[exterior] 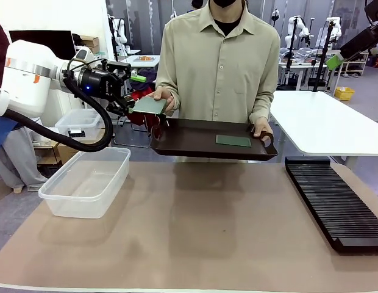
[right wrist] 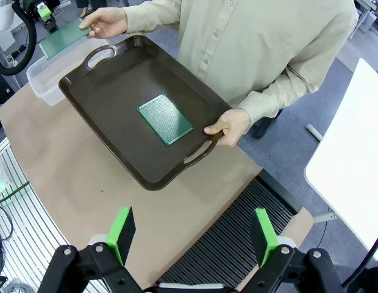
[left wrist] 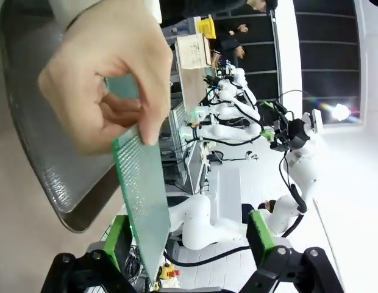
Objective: Sort PCBs into racks and boxes based on the side picked up.
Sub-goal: Pick up the Blank PCB handed by the Human.
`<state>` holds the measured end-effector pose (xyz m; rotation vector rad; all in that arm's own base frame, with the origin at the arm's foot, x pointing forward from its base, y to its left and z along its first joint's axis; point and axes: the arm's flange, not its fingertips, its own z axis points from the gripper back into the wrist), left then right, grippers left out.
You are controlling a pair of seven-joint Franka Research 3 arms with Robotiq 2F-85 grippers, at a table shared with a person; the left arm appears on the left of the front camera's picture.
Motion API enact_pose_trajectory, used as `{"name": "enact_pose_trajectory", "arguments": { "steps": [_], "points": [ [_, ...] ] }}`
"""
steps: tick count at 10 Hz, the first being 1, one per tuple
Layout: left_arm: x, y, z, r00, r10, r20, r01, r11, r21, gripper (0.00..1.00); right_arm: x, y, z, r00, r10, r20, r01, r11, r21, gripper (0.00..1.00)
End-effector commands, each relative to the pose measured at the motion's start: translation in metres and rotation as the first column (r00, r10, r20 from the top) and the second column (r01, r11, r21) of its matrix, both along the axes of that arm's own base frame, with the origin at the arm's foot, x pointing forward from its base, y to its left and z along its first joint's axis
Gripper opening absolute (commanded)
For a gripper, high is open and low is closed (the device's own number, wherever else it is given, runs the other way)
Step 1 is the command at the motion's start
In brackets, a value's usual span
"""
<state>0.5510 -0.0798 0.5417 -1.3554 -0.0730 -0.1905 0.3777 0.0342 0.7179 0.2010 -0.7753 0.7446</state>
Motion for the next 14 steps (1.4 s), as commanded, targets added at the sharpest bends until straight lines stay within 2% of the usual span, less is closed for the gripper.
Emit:
{"name": "enact_pose_trajectory", "arguments": {
  "steps": [1, 2, 3, 4, 6, 7, 9, 12, 14],
  "points": [
    [0.0045, 0.002, -0.0016, 0.999, -0.042, 0.027, 0.043, 0.998, -0.053, 1.0, -0.0015, -0.0006, -0.0027, 1.0, 0.009, -0.001, -0.009, 1.0, -0.002, 1.0],
    [0.0025, 0.0026, -0.0016, 0.997, -0.072, 0.034, 0.074, 0.995, -0.068, 0.49, -0.0015, -0.0006, -0.0027, 1.0, 0.009, -0.001, -0.009, 1.0, -0.002, 1.0],
    [0.002, 0.0026, -0.002, 0.997, -0.074, 0.033, 0.077, 0.994, -0.072, 0.43, -0.0015, -0.0006, -0.0027, 1.0, 0.009, -0.001, -0.009, 1.0, -0.002, 1.0],
    [0.002, 0.0037, -0.0027, 0.996, -0.079, 0.03, 0.082, 0.993, -0.083, 0.0, -0.0015, -0.0006, -0.0027, 1.0, 0.009, -0.001, -0.009, 1.0, -0.002, 1.0],
    [0.0021, 0.0043, -0.0034, 0.996, -0.085, 0.023, 0.087, 0.991, -0.099, 0.0, -0.0015, -0.0006, -0.0027, 1.0, 0.009, -0.001, -0.009, 1.0, -0.002, 1.0],
    [0.0017, 0.004, -0.0037, 0.996, -0.091, 0.018, 0.093, 0.99, -0.105, 0.16, -0.0015, -0.0006, -0.0027, 1.0, 0.009, -0.001, -0.009, 1.0, -0.002, 1.0],
    [0.0019, 0.0046, -0.0049, 0.994, -0.109, 0.01, 0.11, 0.987, -0.116, 0.0, -0.0015, -0.0006, -0.0027, 1.0, 0.009, -0.001, -0.009, 1.0, -0.002, 1.0],
    [-0.0002, 0.0039, -0.0063, 0.991, -0.13, 0.02, 0.132, 0.985, -0.111, 0.0, -0.0015, -0.0006, -0.0027, 1.0, 0.009, -0.001, -0.009, 1.0, -0.002, 1.0],
    [-0.0031, 0.0057, -0.0078, 0.994, -0.109, 0.024, 0.11, 0.991, -0.081, 0.0, -0.0015, -0.0006, -0.0027, 1.0, 0.009, -0.001, -0.009, 1.0, -0.002, 1.0]
  ]
}}
